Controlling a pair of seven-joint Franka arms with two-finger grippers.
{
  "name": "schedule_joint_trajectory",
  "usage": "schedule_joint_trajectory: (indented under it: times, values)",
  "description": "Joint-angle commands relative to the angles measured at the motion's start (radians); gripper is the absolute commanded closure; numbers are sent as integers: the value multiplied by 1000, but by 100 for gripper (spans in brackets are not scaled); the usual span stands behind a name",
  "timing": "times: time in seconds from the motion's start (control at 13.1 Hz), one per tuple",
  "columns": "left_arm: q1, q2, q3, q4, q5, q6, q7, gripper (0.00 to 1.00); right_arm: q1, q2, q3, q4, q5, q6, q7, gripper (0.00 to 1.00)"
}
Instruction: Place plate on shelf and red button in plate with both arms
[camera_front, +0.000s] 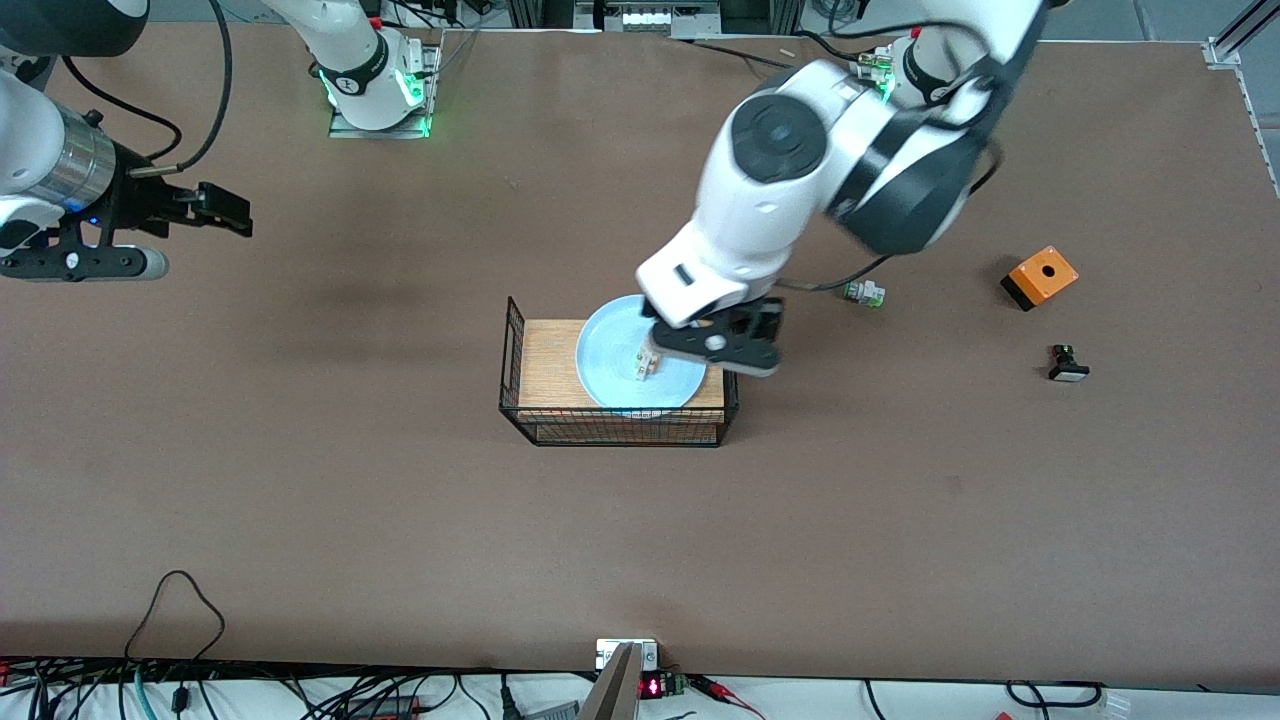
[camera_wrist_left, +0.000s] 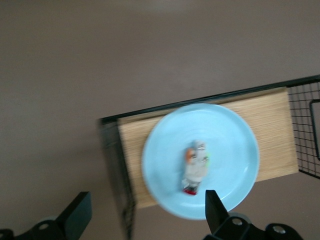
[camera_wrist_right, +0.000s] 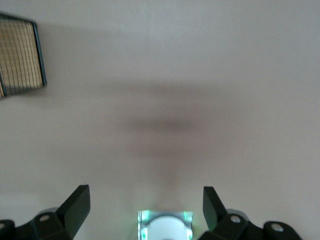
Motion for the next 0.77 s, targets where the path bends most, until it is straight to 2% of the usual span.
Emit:
schedule_joint_trajectory:
  times: [0.0,0.23,0.46,0.54,0.69]
  values:
    - [128,-108,-10,-31,15,-100,-4,0,-10,-26,13,-9,9,-46,5,0]
    - [225,-158,-1,-37,17,-195,-9,0,-7,-120,11,-109,17,-23,5,0]
    - [429,-162,-15,-28,0,-234,45,0,-2,-256,13,-322,18,96,3,0]
    - [469,-163,-15,-28,0,-246,95,0,-5,-284,13,-379,18,141,3,0]
    - [529,-177,-15,-28,-1,-252,171,0,-2,-301,13,-412,18,170,3,0]
